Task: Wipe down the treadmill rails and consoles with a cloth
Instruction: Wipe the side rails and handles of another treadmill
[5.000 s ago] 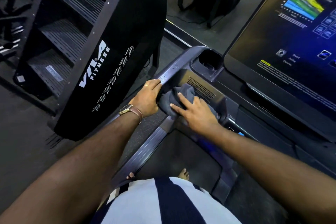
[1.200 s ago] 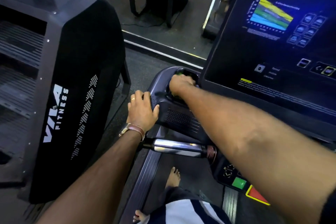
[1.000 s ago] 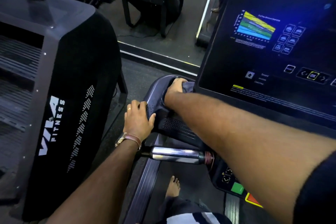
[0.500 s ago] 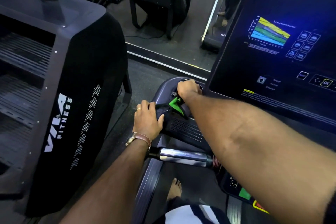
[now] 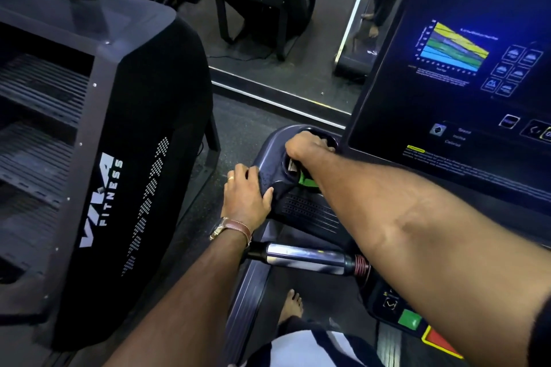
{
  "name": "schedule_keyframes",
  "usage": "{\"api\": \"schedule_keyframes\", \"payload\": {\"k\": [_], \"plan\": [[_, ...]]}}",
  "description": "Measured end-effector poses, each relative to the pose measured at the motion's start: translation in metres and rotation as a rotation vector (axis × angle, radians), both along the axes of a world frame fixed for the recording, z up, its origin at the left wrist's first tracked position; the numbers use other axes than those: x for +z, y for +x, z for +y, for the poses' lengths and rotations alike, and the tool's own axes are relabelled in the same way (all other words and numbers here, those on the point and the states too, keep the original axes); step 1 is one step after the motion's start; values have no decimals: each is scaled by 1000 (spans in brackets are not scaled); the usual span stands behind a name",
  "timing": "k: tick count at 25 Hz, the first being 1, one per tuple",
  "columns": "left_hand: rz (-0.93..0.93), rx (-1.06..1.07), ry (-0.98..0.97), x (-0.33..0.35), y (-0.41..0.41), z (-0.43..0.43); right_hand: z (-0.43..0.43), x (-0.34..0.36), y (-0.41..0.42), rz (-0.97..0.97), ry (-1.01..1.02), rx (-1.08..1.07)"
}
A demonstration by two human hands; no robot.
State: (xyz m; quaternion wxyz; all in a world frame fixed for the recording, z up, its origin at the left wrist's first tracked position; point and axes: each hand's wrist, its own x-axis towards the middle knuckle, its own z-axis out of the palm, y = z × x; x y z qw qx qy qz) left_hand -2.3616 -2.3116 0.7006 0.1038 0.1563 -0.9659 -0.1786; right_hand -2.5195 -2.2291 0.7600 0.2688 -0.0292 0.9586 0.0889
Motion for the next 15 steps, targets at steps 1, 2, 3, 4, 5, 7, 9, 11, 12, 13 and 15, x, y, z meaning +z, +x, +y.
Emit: {"api": "schedule_keyframes", "payload": {"k": [1,2,3,4,5,7,9,11,12,13,15], "plan": [[-3,-4,-5,0,-1,0,6,5,3,-8,-53,-20],[-5,-11,-11,0,-1,0,12,8,7,-16,-41,-13],[-2,-16,-14,-1,-2,0,13,10,5,-73,12,75],[0,-17,-10,-1,-2,0,17,-11,-17,-154,9,103],[5,-15,-2,-1,-1,0,29,-56,-40,-200,-103,84],[25,-20,6,-1,0,-1,29,-101,-49,-106,-46,56],[29,-17,14,-2,2,-1,11,-67,-21,15,-9,28],[16,-7,22,-2,1,-1,8,-26,16,204,5,157],[11,0,24,-2,1,-1,5,-25,21,214,-6,161],[12,-1,25,-3,1,-2,3,-19,26,257,-63,145],[26,-7,29,-4,1,-2,-3,-8,34,460,-206,150]]}}
